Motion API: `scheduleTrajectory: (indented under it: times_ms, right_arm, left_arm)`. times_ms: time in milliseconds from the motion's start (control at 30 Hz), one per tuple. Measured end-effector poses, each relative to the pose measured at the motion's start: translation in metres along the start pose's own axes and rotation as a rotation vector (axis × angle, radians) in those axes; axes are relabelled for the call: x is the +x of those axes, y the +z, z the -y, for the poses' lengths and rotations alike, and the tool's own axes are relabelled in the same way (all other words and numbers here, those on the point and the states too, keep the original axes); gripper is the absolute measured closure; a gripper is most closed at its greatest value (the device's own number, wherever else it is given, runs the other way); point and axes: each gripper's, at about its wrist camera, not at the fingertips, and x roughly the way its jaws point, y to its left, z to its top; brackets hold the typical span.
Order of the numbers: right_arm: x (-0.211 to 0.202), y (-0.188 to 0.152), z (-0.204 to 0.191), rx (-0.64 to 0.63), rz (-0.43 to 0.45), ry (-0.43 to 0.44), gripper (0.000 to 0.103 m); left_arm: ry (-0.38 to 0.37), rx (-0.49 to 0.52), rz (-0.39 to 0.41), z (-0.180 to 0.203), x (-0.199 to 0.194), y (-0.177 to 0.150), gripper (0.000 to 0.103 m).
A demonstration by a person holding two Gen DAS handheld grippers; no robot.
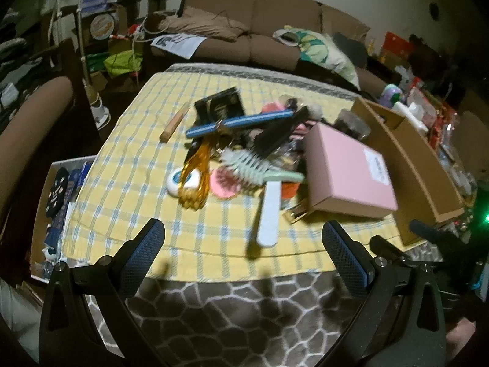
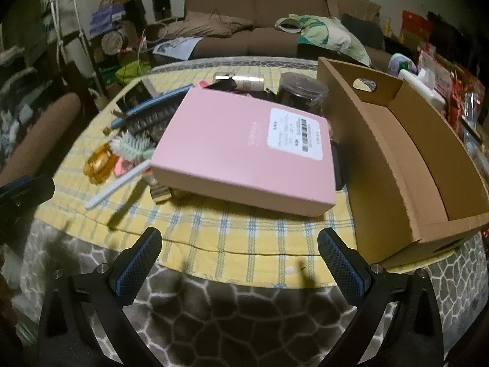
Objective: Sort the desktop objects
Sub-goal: 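Move the right tool toward the pink box on the table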
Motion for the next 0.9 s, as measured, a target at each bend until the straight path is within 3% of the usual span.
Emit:
scheduleTrajectory:
  times_ms: [167,400,667,767,833,900]
  right_arm:
    - [-0.002,0.008,0.020,0.096,0.020,0.088,0.000]
    - [0.013,0.018,0.033,0.143,0.006,0.104,0.000]
    - [0.026,0.011,0.013,0.062,-0.023,0.122,0.000]
    - [0.041,0.003,0.023,0.182,-0.093,0.185,0.000]
    - [0.049,-0.001,0.037,0.314,-0.117,0.279,0.000]
    - [0.055,0.000,0.050,0.399,-0.118,0.312,0.000]
  left_arm:
    - [-0.058,0.031,-0.009,0.022,0.010,0.018,0.000]
    - [-0.112,0.098,-0.045,0.053,0.049,0.030,0.000]
    - [-0.155,0.154,-0.066,0.072,0.082,0.049,0.000]
    - [-0.151,0.178,-0.086,0.079,0.095,0.052,0.000]
    - [-0.187,0.163,-0.104,0.079,0.102,0.052,0.000]
    - [-0.219,0.136,-0.128,0.077,0.110,0.051,0.000]
